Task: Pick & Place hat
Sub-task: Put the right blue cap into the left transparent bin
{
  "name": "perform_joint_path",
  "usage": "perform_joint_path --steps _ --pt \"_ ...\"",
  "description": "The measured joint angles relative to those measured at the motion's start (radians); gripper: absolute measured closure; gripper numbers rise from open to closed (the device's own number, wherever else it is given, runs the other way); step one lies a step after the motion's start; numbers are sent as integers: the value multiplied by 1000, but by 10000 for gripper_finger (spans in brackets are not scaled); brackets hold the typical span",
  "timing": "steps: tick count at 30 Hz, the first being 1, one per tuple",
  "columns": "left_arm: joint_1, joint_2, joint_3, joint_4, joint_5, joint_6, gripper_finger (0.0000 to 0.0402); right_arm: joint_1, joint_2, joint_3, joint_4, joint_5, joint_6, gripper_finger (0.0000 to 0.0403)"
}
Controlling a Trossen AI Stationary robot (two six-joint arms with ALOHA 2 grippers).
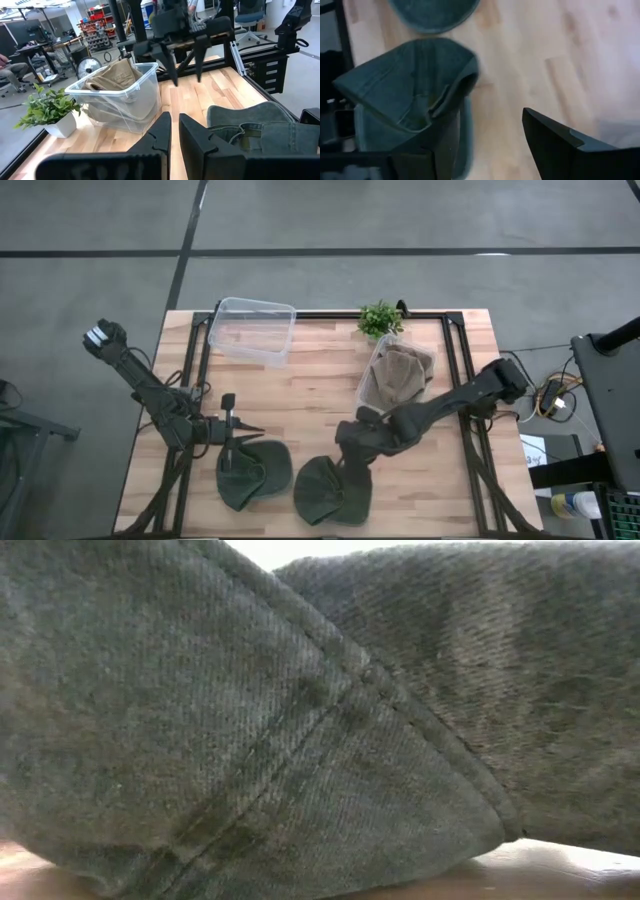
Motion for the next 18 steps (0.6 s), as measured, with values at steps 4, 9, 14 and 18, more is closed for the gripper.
perform_joint_path --steps 4,9,14,18 --pt "0 0 0 -7 0 0 371 0 34 22 2 -76 8 198" --pt "0 0 0 -28 0 -19 371 0 68 29 5 -137 32 198" --pt "0 0 0 -27 0 -20 371 1 97 28 -6 -193 79 197" --pt "0 0 0 -28 0 -20 371 11 128 28 -4 -194 67 197"
